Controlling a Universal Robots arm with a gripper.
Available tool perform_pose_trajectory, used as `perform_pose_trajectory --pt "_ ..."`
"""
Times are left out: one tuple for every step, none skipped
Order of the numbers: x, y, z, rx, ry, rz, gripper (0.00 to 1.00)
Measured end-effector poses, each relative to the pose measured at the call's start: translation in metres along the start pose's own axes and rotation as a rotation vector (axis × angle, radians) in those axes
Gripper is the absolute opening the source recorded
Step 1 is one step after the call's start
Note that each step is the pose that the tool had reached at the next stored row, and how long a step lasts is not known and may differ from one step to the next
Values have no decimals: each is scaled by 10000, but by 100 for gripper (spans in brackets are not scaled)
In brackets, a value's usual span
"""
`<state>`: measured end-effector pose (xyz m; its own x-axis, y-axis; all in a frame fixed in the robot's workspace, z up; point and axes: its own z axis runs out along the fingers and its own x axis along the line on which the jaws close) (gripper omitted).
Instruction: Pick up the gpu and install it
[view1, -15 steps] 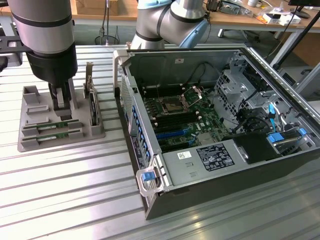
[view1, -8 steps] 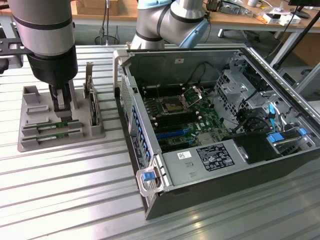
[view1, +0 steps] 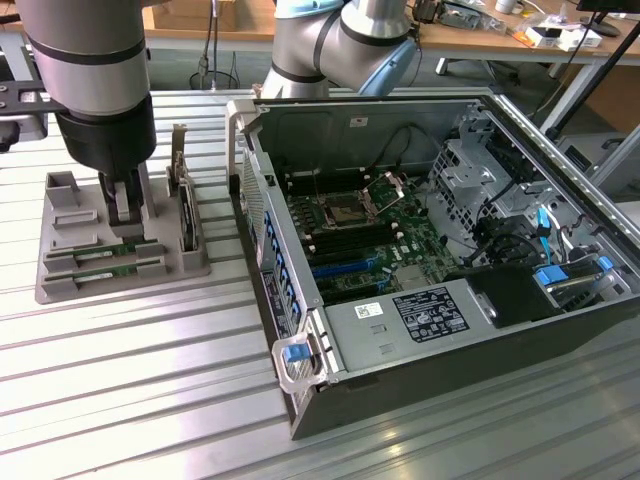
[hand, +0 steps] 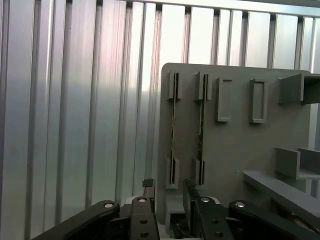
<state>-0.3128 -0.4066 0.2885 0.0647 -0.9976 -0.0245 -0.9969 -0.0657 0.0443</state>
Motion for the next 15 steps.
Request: perform_pose_trajectory --pt "0 0 6 0 0 0 36" --pt "0 0 10 0 0 0 36" --pt "1 0 15 0 0 0 36" --pt "1 6 22 1 0 -2 36" --pt "-1 28 29 1 0 0 36" --pt "-4 74 38 0 -1 0 36" --pt "-6 107 45 0 0 0 36" --pt "-8 136 53 0 0 1 36" --pt "-9 150 60 0 0 0 36" --pt "-10 159 66 1 -1 0 36" --pt "-13 170 74 3 -2 0 36" --pt "-22 191 91 0 0 0 36" --pt "-23 202 99 -2 1 0 36" --pt "-23 211 108 0 0 -1 36" --pt "-24 216 116 1 0 -1 36"
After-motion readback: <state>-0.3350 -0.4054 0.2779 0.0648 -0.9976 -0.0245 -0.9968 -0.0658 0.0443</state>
